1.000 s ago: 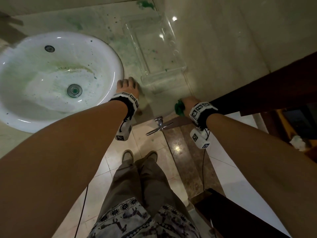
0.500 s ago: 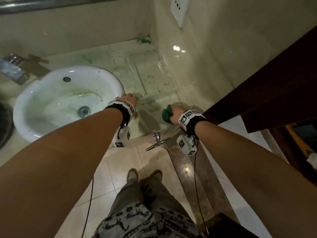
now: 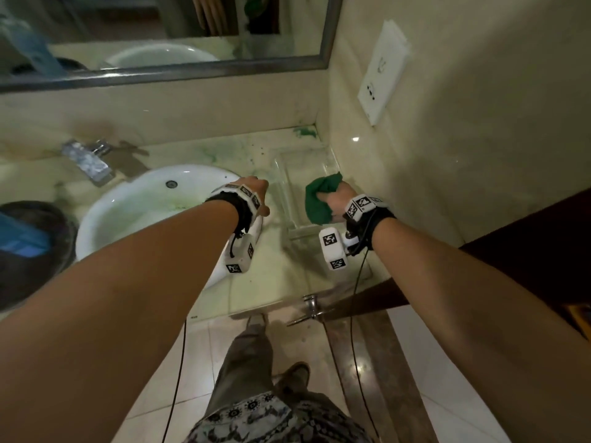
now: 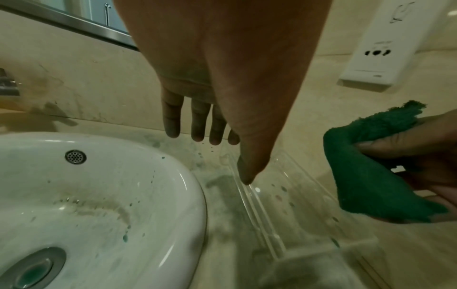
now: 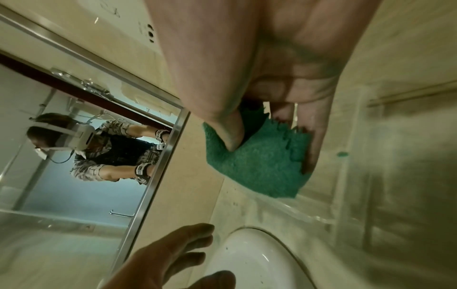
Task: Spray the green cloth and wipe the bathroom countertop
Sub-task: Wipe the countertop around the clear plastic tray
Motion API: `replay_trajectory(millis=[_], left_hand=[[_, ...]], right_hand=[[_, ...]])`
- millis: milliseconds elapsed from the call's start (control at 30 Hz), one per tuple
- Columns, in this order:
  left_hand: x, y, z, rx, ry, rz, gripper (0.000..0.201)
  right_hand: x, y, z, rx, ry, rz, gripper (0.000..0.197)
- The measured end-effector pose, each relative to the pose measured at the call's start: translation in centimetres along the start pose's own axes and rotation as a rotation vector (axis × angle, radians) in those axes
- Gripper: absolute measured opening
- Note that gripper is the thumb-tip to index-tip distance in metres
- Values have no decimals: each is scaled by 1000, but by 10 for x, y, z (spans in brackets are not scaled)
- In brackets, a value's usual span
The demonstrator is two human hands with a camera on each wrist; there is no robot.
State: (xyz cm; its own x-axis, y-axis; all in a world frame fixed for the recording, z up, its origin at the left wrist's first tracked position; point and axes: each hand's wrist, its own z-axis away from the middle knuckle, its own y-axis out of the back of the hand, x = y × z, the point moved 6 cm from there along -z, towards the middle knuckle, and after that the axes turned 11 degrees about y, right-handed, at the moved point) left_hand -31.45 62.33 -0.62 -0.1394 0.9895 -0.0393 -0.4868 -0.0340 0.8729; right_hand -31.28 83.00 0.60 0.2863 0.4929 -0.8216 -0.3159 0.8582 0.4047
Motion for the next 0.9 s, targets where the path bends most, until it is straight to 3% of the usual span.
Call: replay_trajectory(millis=[133,267,400,433,533,767,900], left_hand=[[-17,19,-39,11,5,27,62],[-30,32,-81,-2,-11,67,62],[-49,39,-117,-2,-15,125,69],[-53,39,-124,-4,-11,133,71],[-65,38,-147,-6,2,140,85],[-76,30,-179,-3,9,164,96],[-75,28,-197,-17,24,156,108]], right_hand=[[-23,-6,-33,32,-70,-200,34],[-32,-6,-77,86,-99,-158,33],[-47,-13,-112,58,-120,-33,6],[-47,-13,-121,76,-121,0,8],[-48,-13,-145,106,-131,9,44],[-57,0,-185,261,-115,99,48],[-63,18,-210,365,-38,249,23]])
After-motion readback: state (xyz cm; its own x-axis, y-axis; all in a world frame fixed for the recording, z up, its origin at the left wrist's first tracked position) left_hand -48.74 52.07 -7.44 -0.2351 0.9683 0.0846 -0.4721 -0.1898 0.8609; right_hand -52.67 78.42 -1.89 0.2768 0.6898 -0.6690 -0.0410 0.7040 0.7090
